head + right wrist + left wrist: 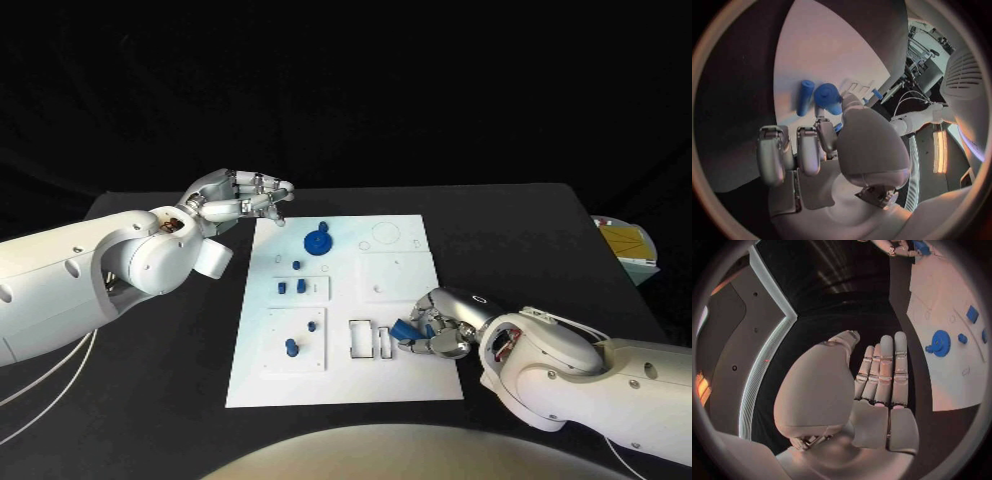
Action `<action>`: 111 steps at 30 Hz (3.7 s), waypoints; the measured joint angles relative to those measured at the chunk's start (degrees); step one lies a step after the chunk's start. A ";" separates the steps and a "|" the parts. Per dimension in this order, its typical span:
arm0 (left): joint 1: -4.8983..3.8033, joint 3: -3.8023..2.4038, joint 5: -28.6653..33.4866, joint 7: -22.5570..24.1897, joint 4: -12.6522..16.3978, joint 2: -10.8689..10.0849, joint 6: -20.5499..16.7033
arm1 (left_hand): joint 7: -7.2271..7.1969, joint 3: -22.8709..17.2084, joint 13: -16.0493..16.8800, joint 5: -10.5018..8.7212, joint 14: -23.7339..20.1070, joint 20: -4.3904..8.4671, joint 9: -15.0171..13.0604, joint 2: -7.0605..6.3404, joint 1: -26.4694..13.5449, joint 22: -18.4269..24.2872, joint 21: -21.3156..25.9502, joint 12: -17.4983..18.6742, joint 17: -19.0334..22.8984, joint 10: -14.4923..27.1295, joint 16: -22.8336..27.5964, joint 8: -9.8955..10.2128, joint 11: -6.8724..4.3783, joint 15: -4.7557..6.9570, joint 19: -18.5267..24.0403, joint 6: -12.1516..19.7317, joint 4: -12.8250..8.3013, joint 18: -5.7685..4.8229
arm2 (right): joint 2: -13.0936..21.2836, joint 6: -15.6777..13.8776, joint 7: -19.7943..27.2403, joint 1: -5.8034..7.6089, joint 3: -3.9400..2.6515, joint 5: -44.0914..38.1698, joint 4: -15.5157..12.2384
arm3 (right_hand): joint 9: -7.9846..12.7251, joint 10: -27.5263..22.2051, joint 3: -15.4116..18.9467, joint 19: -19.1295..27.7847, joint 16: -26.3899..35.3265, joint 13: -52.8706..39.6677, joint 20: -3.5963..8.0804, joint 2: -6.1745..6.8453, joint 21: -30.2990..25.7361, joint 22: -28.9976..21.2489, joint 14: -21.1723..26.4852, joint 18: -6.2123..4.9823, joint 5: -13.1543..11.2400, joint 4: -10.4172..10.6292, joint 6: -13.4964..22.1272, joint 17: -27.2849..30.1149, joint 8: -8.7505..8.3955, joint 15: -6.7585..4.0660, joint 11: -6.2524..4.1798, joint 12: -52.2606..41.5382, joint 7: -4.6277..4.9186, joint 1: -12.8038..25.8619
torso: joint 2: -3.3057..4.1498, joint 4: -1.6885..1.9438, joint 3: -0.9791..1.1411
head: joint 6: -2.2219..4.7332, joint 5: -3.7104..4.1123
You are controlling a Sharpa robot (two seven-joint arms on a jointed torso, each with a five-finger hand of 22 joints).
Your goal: Assemble the parts on the task board
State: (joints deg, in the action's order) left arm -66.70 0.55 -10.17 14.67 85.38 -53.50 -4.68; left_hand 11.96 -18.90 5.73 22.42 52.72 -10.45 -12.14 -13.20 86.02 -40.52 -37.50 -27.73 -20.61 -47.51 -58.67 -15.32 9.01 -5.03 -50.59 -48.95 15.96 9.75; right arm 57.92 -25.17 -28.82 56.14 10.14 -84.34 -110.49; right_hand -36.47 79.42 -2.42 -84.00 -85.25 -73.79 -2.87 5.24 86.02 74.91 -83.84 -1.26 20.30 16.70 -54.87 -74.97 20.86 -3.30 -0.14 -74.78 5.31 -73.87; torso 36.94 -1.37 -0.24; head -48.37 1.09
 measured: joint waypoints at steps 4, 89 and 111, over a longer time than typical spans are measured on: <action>0.00 0.00 0.01 -0.03 -0.02 0.04 0.04 | 0.00 0.00 0.00 0.00 0.00 0.00 0.00 0.00 0.00 0.00 0.00 0.00 0.00 0.00 0.00 0.00 0.00 0.00 0.00 0.00 0.00 0.00 | 0.14 -0.99 -0.12 0.90 0.00 0.80 -1.18 | -0.02 0.00 0.00 0.00 0.00 0.41 0.00 0.13 0.00 0.00 0.00 0.00 0.01 0.00 0.01 0.00 0.01 0.00 -0.01 0.00 -0.01 -0.15 | -0.03 -0.01 -0.01 | 0.05 -0.48; 0.03 0.02 1.21 -0.75 0.19 0.18 0.80 | 0.21 0.32 -0.05 0.00 -0.43 0.10 0.25 0.92 0.46 0.57 0.84 -0.21 0.07 0.20 -0.23 0.00 0.20 0.00 -0.50 0.21 0.32 0.00 | -6.78 2.37 1.44 2.57 -0.11 3.72 0.08 | -3.56 1.93 13.09 -0.01 -0.41 -1.27 0.82 -4.70 0.15 0.00 -0.19 -0.01 -13.40 -0.10 -2.53 0.05 5.51 -1.02 -0.92 0.21 -1.94 6.32 | 0.01 -0.10 0.04 | -0.34 -2.81; 0.04 0.03 1.25 -0.91 0.12 0.22 0.84 | 0.21 0.14 -0.09 0.00 -0.42 0.10 0.25 0.92 0.46 0.57 0.84 -0.21 0.12 0.20 -0.23 0.00 0.20 0.00 -0.50 0.21 0.15 0.00 | -8.32 3.09 2.25 2.74 -0.36 2.27 2.07 | -3.02 2.38 14.91 0.00 -0.63 -1.54 0.81 -3.93 0.44 0.04 -0.19 -0.01 -13.22 -0.49 -2.70 0.06 5.74 -0.99 -0.95 -0.80 -2.10 -1.06 | 0.02 -0.03 -0.03 | -0.60 -2.74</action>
State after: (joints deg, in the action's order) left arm -66.66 0.57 -8.92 13.76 85.50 -53.28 -3.84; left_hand 12.17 -18.75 5.64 22.42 52.30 -10.35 -11.89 -12.28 86.49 -39.95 -36.66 -27.94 -20.49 -47.31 -58.90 -15.32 9.21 -5.04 -51.09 -48.74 16.11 9.75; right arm 49.60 -22.07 -26.57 58.87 9.79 -82.07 -108.42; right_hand -39.49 81.79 12.49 -84.00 -85.87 -75.33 -2.05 1.31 86.47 74.95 -84.03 -1.26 7.09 16.21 -57.58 -74.91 26.60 -4.29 -1.09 -75.57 3.21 -74.93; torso 36.96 -1.40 -0.27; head -48.97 -1.65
